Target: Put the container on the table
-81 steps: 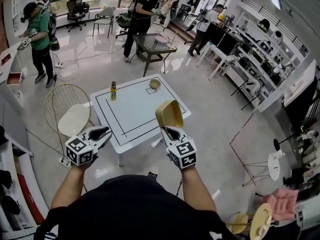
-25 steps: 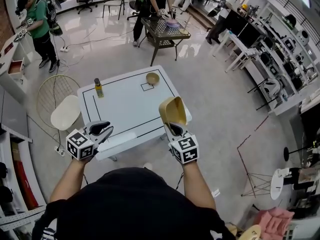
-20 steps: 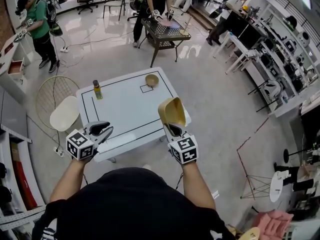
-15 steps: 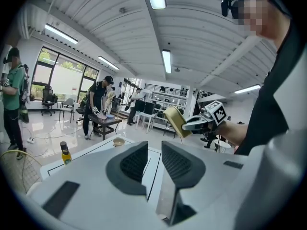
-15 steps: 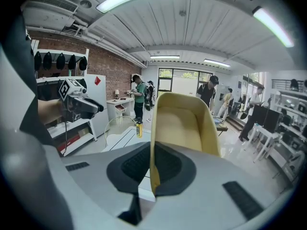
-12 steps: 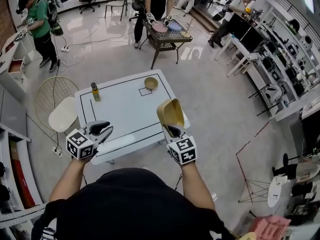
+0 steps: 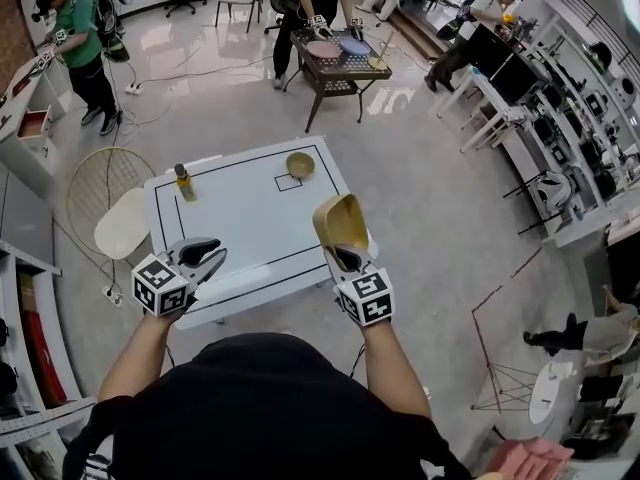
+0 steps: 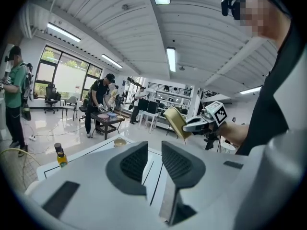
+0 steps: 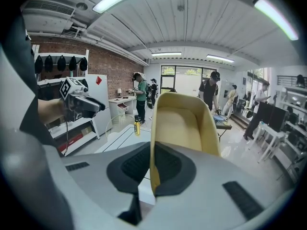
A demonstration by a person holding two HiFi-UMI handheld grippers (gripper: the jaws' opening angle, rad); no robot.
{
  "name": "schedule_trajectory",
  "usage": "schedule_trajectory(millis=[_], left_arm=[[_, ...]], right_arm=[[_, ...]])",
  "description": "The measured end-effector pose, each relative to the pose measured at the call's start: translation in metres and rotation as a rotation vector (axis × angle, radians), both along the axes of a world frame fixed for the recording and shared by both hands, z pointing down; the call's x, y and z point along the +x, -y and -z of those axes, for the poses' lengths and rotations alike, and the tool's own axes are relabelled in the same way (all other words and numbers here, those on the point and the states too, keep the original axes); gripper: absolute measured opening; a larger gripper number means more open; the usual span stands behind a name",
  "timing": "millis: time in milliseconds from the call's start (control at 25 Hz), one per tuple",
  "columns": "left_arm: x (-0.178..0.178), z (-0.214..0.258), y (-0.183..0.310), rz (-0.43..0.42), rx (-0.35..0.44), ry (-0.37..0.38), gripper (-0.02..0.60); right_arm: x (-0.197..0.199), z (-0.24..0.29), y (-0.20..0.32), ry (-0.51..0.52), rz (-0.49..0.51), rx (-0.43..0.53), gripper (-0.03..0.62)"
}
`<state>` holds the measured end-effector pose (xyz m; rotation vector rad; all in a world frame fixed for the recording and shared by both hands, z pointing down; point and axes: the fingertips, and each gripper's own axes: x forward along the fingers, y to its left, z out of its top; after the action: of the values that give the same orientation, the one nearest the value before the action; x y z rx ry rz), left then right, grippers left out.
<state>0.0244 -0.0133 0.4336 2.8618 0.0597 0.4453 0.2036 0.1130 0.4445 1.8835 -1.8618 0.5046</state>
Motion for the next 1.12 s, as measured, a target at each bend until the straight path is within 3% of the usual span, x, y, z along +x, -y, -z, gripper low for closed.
schedule_trajectory(millis=[1120], left_arm=[[0.063, -0.003, -0.011, 0.107, 0.008, -0.003, 0.094]], right_arm=[[0.062, -0.020, 0.006, 0.024, 0.133, -0.025, 0.011]])
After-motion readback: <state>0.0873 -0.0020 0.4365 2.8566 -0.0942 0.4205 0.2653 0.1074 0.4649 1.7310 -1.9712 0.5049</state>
